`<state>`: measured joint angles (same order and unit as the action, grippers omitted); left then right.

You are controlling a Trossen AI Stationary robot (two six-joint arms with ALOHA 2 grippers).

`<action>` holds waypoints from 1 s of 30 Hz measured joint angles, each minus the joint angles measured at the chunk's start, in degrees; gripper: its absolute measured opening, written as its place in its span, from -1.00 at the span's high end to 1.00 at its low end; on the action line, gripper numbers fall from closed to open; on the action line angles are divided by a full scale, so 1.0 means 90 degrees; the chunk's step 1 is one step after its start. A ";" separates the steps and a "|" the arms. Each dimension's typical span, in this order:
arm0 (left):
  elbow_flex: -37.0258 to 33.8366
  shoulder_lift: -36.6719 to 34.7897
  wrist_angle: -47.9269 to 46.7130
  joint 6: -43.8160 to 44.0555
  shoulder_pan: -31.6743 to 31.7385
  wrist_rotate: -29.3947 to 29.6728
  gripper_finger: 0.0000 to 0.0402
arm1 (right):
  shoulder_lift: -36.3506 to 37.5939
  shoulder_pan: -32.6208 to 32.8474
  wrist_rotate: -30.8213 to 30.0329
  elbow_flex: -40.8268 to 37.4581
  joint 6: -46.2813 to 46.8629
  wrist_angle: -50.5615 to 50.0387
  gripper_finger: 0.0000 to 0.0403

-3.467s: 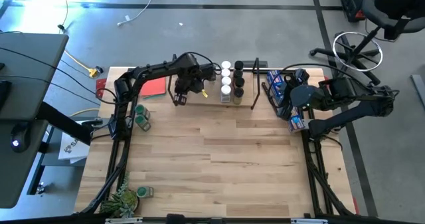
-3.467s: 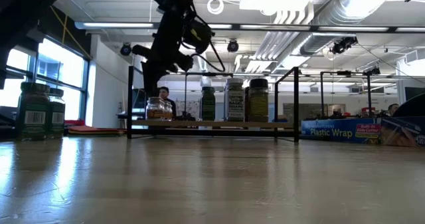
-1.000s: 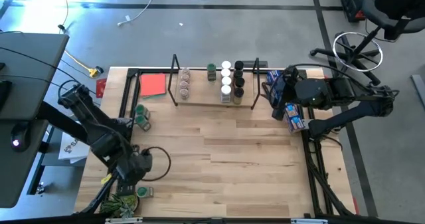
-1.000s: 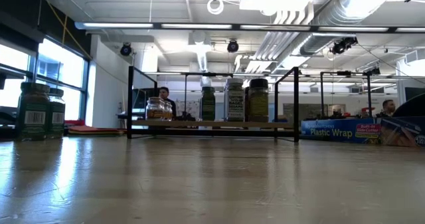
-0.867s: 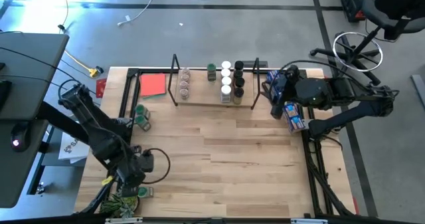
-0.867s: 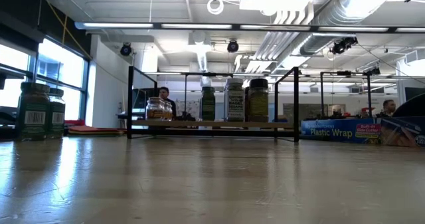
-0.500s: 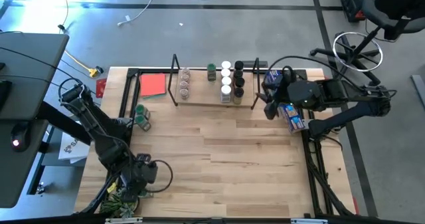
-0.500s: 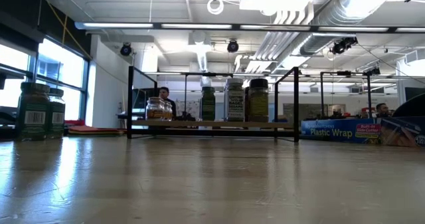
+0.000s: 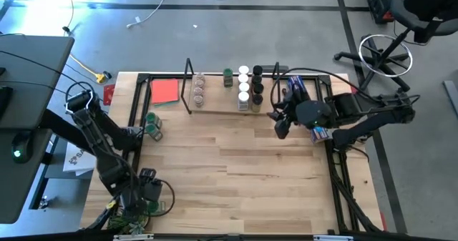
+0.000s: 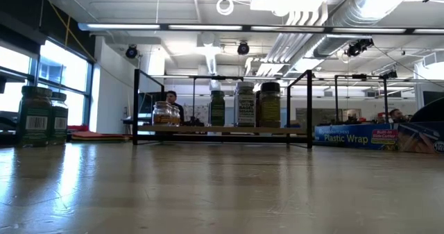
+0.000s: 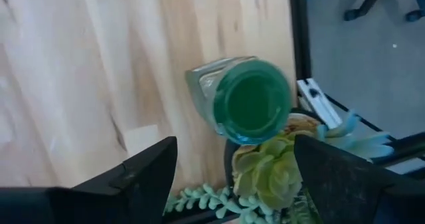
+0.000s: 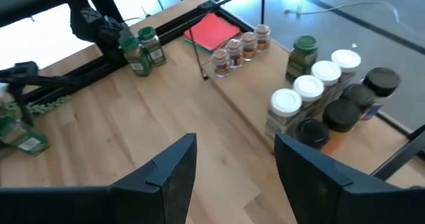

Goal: Shelf spices
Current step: Put the bottom left green seasoning bottle on the shelf aligned with the other green seasoning bottle

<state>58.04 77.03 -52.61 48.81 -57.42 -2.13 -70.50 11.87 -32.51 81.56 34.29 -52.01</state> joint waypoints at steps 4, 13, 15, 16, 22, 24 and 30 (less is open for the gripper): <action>-0.0160 0.0007 0.0037 0.0215 -0.0057 0.0162 -0.49 | -0.0002 0.0158 -0.0005 0.0000 0.0203 0.0000 0.02; -0.0154 0.0443 0.0853 -0.0140 -0.0059 0.0153 -0.49 | -0.0002 0.0400 -0.0032 0.0000 0.0631 0.0002 0.02; -0.0152 0.0536 0.0980 0.0002 -0.0056 0.0210 -0.49 | -0.0002 0.0439 -0.0032 0.0000 0.0648 0.0002 0.02; -0.0170 0.0588 0.0999 0.0035 -0.0047 0.0304 -0.49 | -0.0002 0.0457 -0.0032 0.0000 0.0650 0.0002 0.02; -0.0182 0.0832 0.1140 0.0359 -0.0031 0.0484 -0.49 | -0.0002 0.0491 -0.0032 0.0000 0.0711 0.0002 0.02; -0.0188 0.0910 0.1170 0.0519 -0.0002 0.0626 -0.49 | -0.0002 0.0491 -0.0032 0.0000 0.0761 0.0002 0.02; -0.0184 0.0960 0.1477 0.0904 0.0174 0.1104 -0.49 | -0.0002 0.0491 -0.0020 0.0002 0.0926 0.0002 0.02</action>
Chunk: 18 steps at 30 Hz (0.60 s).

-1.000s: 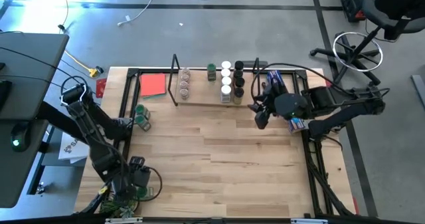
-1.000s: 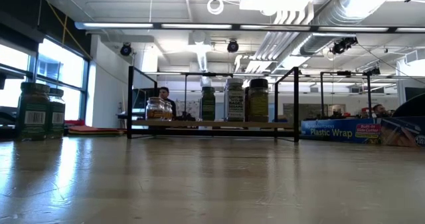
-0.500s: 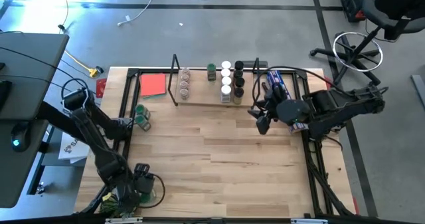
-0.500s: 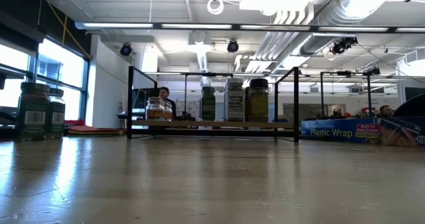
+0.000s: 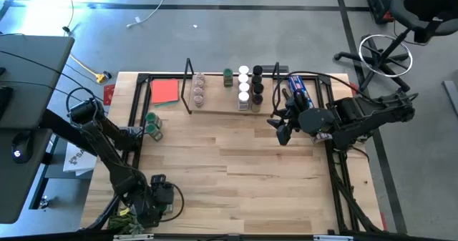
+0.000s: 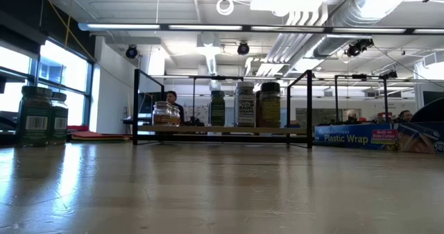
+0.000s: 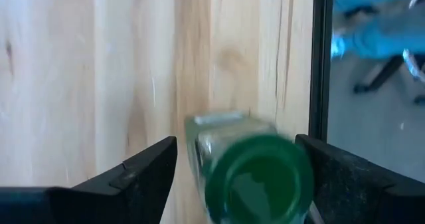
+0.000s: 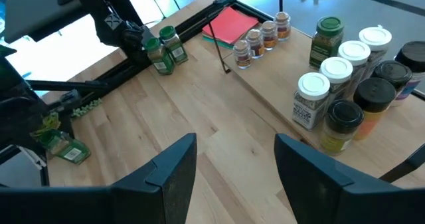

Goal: Shelf spices
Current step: Put the bottom left green seasoning bottle on the shelf aligned with the other green seasoning bottle

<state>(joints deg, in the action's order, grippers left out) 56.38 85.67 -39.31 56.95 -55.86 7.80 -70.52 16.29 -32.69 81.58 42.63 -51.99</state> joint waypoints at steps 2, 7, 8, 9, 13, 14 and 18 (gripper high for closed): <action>0.0002 -0.0003 0.0034 0.0096 0.0057 0.0182 -0.49 | 0.0000 0.0000 0.0016 0.0002 0.0005 0.0002 0.02; 0.0002 -0.0003 -0.0009 0.0289 0.0252 0.0368 -0.48 | 0.0000 0.0000 0.0045 0.0005 0.0100 0.0002 0.02; 0.0002 -0.0003 -0.0012 0.0284 0.0277 0.0358 -0.47 | 0.0000 0.0000 0.0045 0.0007 0.0100 0.0002 0.02; 0.0002 -0.0003 -0.0015 0.0281 0.0304 0.0337 -0.46 | 0.0000 0.0000 0.0046 0.0009 0.0100 0.0002 0.02; 0.0002 -0.0003 -0.0095 0.0281 0.0306 0.0098 -0.42 | 0.0000 0.0000 0.0051 0.0010 0.0097 0.0002 0.02; 0.0002 -0.0003 -0.0139 0.0279 0.0306 -0.0004 -0.41 | 0.0000 0.0000 0.0053 0.0010 0.0092 0.0002 0.02; 0.0002 -0.0003 -0.0404 0.0281 0.0306 -0.0280 -0.40 | 0.0000 -0.0002 0.0068 0.0010 0.0049 0.0002 0.02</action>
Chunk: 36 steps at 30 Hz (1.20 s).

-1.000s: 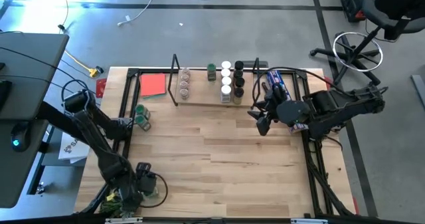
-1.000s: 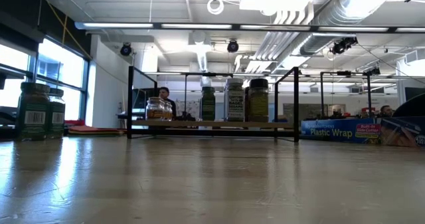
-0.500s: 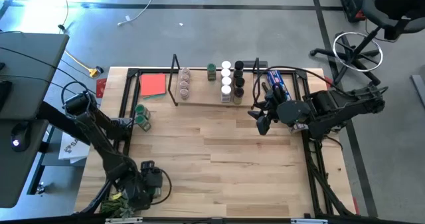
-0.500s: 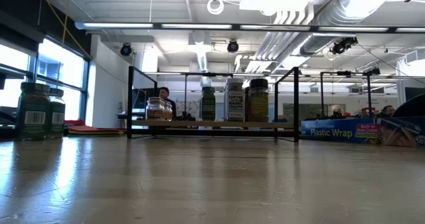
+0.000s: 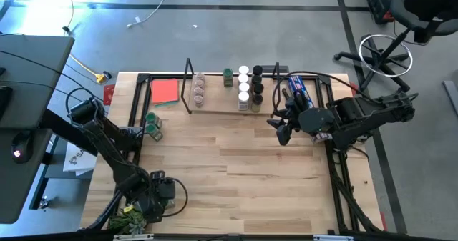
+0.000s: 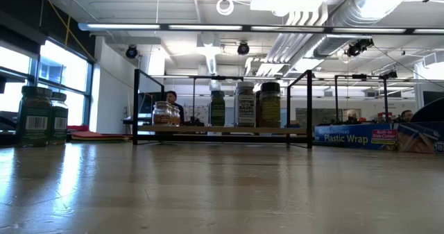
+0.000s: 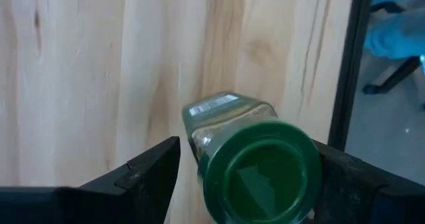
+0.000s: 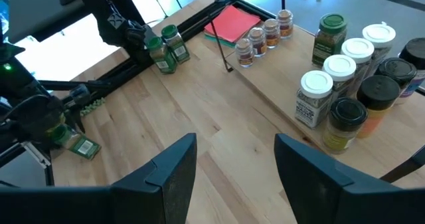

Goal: Shelf spices
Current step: Put the bottom left green seasoning bottle on the shelf aligned with the other green seasoning bottle

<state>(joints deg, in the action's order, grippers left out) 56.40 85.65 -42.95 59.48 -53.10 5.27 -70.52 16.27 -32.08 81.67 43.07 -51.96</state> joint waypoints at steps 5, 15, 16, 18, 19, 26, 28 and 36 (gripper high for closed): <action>0.0000 0.0000 -0.0053 -0.0176 0.0068 -0.0086 -0.37 | 0.0000 -0.0017 -0.0046 0.0000 -0.0019 0.0000 0.02; 0.0015 -0.0012 -0.0040 -0.0909 0.0396 -0.0639 0.04 | 0.0000 -0.0015 -0.0049 0.0002 0.0031 0.0000 0.02; 0.0015 -0.0012 -0.0040 -0.0943 0.0447 -0.0695 0.04 | 0.0000 -0.0015 -0.0049 0.0002 0.0048 0.0000 0.02; 0.0015 -0.0012 -0.0034 -0.0962 0.0551 -0.0765 0.04 | 0.0000 -0.0015 -0.0049 0.0002 0.0049 0.0000 0.02; 0.0015 -0.0018 -0.0034 -0.0962 0.0622 -0.0785 0.04 | 0.0000 -0.0015 -0.0049 0.0002 0.0049 0.0000 0.02; 0.0250 -0.0058 -0.0069 -0.0916 0.1449 -0.0719 0.04 | 0.0000 -0.0015 -0.0051 0.0002 0.0049 0.0002 0.02; 0.0381 -0.0061 -0.0095 -0.0974 0.1782 -0.0715 0.04 | 0.0000 -0.0015 -0.0051 0.0002 0.0058 0.0002 0.02; 0.0964 -0.0063 -0.0301 -0.0907 0.3104 -0.0627 0.04 | 0.0000 -0.0016 -0.0051 0.0002 0.0053 0.0002 0.02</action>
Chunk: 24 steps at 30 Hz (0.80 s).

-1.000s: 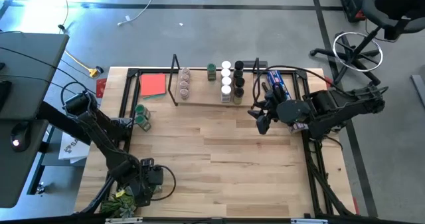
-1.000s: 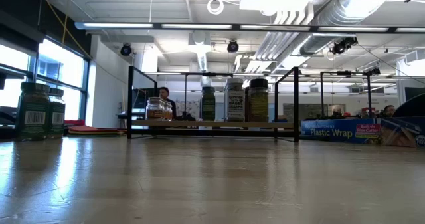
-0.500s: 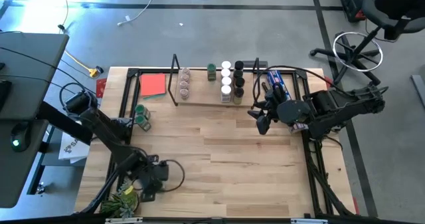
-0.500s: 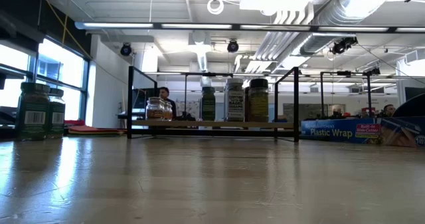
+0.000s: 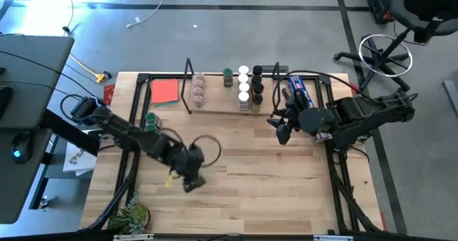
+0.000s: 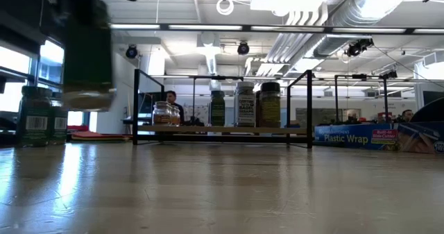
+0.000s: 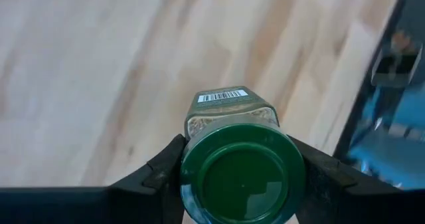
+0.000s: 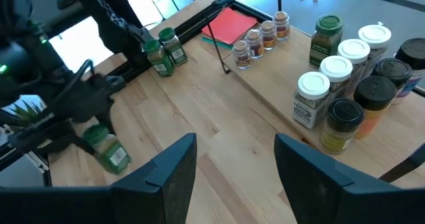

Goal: Shelf spices
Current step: Put the bottom left green seasoning bottle on the shelf aligned with the other green seasoning bottle

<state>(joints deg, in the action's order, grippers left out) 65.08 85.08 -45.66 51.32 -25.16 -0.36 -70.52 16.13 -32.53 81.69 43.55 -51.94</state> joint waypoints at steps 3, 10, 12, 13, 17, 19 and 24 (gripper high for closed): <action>0.0097 -0.0005 0.0017 0.0350 0.0398 0.0082 0.04 | 0.0000 -0.0001 0.0000 0.0000 -0.0002 0.0000 0.02; 0.0036 0.0106 -0.0237 0.1405 0.1077 0.0409 -0.05 | 0.0000 -0.0001 -0.0002 0.0000 -0.0005 -0.0003 0.02; 0.0036 0.0187 -0.0213 0.1473 0.1205 0.0558 -0.06 | 0.0000 0.0000 -0.0005 0.0000 -0.0048 -0.0005 0.02; 0.0036 0.0230 -0.0213 0.1523 0.1259 0.0627 -0.07 | 0.0000 -0.0001 -0.0005 0.0000 -0.0078 -0.0005 0.02; 0.0036 0.0485 -0.0028 0.1769 0.1394 0.0695 -0.07 | 0.0000 0.0001 -0.0059 0.0000 -0.0172 -0.0007 0.02; 0.0036 0.0623 0.0068 0.1786 0.1425 0.0665 -0.07 | 0.0000 -0.0001 -0.0126 0.0000 -0.0174 -0.0009 0.02; 0.0036 0.0896 0.0549 0.2105 0.1469 0.0609 -0.08 | 0.0000 -0.0001 -0.0170 0.0000 -0.0175 -0.0010 0.02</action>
<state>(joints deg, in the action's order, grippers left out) 65.41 93.14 -40.71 70.27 -11.95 5.12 -70.52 16.12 -34.06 81.69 41.98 -52.03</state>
